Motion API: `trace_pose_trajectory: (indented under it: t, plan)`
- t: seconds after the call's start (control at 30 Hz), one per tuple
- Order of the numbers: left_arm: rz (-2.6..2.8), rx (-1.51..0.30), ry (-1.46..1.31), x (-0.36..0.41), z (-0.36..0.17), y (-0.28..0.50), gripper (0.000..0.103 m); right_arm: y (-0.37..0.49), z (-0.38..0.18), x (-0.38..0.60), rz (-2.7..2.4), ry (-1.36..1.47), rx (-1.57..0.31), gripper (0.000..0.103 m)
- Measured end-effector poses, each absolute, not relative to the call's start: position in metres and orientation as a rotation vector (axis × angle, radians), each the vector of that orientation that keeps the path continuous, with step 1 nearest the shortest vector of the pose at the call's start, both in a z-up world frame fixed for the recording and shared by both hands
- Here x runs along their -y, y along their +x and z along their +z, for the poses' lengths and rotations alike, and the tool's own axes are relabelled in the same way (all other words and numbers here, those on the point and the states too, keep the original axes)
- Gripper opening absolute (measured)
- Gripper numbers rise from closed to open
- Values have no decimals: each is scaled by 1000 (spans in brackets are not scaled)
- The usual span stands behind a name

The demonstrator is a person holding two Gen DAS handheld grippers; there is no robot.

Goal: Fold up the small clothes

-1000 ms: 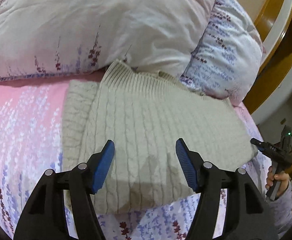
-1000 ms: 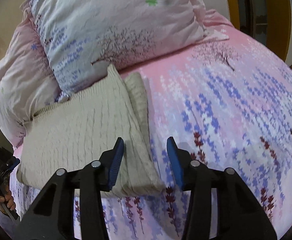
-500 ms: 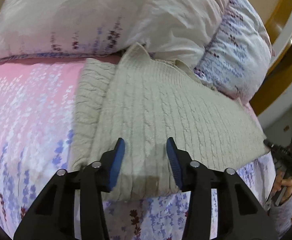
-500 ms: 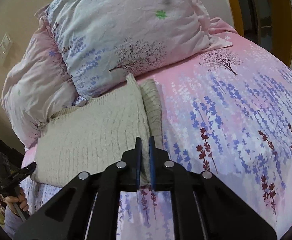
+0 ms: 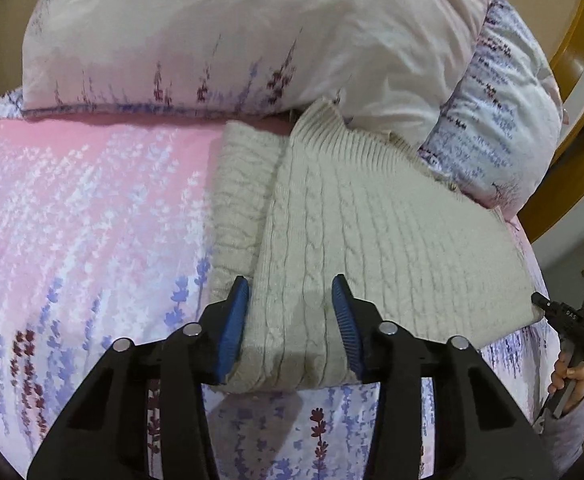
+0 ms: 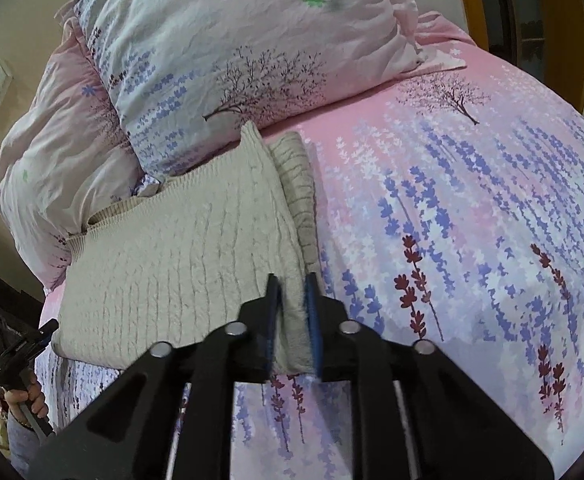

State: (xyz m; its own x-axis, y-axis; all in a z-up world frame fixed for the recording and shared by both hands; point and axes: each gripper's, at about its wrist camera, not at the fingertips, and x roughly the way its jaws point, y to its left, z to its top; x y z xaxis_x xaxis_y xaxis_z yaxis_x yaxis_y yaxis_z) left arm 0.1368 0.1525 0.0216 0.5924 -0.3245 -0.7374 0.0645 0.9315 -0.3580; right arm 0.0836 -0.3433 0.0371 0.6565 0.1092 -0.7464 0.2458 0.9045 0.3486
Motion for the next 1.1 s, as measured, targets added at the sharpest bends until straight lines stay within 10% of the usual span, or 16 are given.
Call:
trace_pose_trajectory:
  t: [0.1, 0.2, 0.63, 0.73, 0.87, 0.93, 1.1]
  plan:
    - [-216, -913, -319, -155, 17, 137, 26, 86, 34, 341, -77, 435, -874, 31]
    - [-225, -921, -365, -162, 14, 136, 9, 88, 32, 340, -70, 422, -874, 12]
    - [-257, -916, -369, -172, 10, 125, 7, 76, 25, 353, -119, 492, -858, 8]
    - [-251, -915, -360, -169, 10, 129, 8, 81, 29, 347, -172, 411, -879, 26]
    - [-234, -871, -397, -179, 21, 126, 23, 83, 50, 333, -234, 306, -811, 44]
    - [-185, -847, -419, -188, 26, 129, 60, 89, 60, 319, -209, 265, -776, 61]
    - [-163, -870, -484, -197, 24, 151, 62, 124, 61, 258, -81, 133, -803, 74]
